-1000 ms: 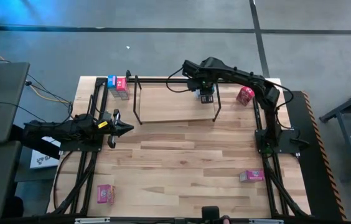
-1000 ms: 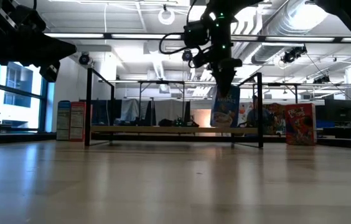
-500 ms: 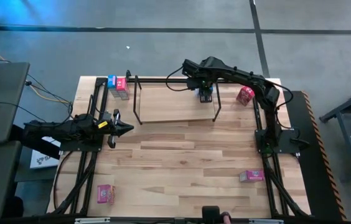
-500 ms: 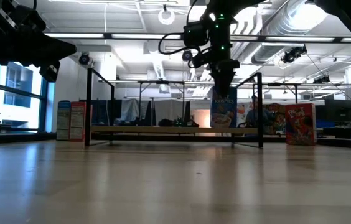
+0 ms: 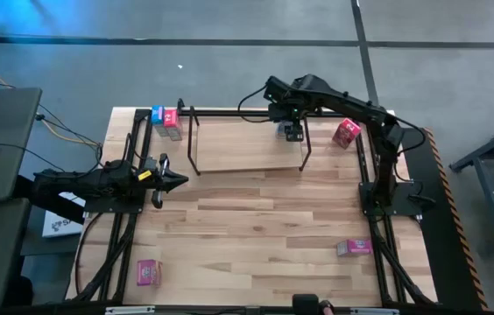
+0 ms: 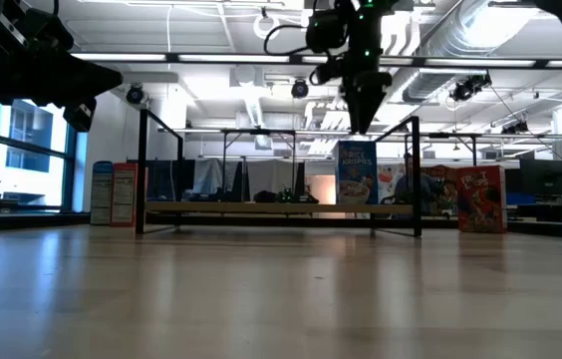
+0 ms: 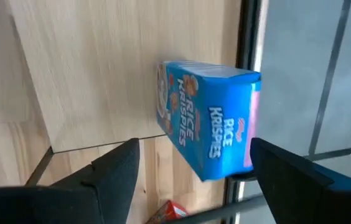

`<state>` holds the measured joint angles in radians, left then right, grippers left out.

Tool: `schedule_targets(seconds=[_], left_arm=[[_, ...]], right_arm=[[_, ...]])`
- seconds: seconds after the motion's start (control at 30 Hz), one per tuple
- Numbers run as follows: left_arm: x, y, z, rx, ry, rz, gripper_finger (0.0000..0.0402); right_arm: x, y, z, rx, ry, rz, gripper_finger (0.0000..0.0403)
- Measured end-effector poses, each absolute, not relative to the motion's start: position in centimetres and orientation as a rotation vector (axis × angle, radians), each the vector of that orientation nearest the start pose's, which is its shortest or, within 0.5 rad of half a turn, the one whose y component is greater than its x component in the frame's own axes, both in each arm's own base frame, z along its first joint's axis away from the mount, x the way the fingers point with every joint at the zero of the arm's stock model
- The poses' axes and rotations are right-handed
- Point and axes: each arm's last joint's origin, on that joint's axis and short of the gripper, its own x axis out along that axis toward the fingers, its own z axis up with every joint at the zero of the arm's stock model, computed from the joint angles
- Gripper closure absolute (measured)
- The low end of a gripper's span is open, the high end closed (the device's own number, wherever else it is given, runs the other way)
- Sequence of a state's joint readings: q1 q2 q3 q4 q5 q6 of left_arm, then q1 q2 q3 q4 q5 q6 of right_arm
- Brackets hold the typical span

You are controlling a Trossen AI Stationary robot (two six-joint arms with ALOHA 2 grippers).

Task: Stack cereal on shelf
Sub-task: Put the blue cereal box on the shelf aligned with the other blue cereal box

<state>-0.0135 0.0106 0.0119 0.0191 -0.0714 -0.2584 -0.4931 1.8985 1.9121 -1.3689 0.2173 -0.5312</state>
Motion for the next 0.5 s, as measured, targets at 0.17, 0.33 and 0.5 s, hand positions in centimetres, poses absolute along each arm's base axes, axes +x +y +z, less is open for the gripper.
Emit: schedule_targets(seconds=[0.17, 0.33, 0.5], left_arm=[[9.8, 0.1, 16.9, -0.259, -0.028, 0.054, 0.0398], [9.8, 0.1, 16.9, -0.259, -0.028, 0.055, 0.0398], [9.8, 0.1, 16.9, -0.259, -0.028, 0.055, 0.0398]], right_arm=[[30.4, -17.1, 35.4, -0.220, 1.366, -0.261, 0.0123], [27.6, -16.1, 38.8, -0.077, 1.206, -0.292, 0.0123], [22.9, -14.8, 40.9, 0.073, 1.072, -0.326, 0.0123]])
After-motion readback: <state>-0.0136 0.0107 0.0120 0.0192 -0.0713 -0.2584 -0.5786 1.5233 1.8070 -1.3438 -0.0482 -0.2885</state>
